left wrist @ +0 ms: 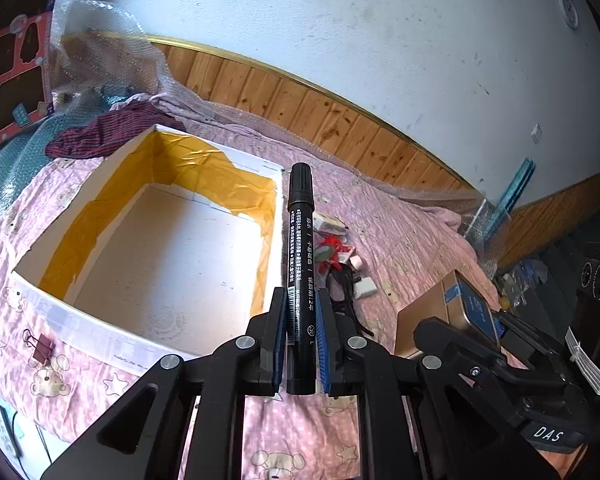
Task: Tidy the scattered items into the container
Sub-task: 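Carry the marker and tin with both grippers over the white box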
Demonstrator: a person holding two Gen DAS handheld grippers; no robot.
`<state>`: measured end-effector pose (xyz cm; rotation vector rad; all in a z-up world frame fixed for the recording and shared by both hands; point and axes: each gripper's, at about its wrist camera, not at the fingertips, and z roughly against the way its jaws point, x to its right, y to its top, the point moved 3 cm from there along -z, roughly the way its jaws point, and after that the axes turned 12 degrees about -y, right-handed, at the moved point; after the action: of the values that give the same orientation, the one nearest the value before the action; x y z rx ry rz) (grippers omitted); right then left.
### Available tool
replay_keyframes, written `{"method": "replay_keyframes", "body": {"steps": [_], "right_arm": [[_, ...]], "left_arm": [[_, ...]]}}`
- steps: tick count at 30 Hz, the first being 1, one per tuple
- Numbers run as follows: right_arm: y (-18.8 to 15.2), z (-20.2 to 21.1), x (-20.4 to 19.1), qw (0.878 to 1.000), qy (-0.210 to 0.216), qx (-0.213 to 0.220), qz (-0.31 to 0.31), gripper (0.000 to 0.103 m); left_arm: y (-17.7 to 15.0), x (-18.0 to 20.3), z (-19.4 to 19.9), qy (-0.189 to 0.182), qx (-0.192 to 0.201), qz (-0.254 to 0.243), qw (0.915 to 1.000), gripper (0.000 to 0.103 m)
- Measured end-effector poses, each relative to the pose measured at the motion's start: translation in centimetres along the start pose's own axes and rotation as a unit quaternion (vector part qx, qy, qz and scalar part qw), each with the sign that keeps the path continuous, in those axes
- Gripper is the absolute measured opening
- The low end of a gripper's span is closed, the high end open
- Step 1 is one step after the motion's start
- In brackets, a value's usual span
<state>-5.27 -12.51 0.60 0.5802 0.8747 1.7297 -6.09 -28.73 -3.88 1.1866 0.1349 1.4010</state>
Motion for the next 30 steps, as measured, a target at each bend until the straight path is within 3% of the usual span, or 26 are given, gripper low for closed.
{"method": "replay_keyframes", "body": {"steps": [16, 30], "right_arm": [[3.8, -3.1, -4.4, 0.998, 0.042, 0.015, 0.036, 0.064], [4.6, -8.0, -6.8, 0.996, 0.073, -0.01, 0.053, 0.064]], "left_arm": [[1.9, -4.9, 1.5, 0.036, 0.021, 0.045, 0.9981, 0.014], [2.9, -9.3, 1.0, 0.068, 0.009, 0.076, 0.9947, 0.014]]}}
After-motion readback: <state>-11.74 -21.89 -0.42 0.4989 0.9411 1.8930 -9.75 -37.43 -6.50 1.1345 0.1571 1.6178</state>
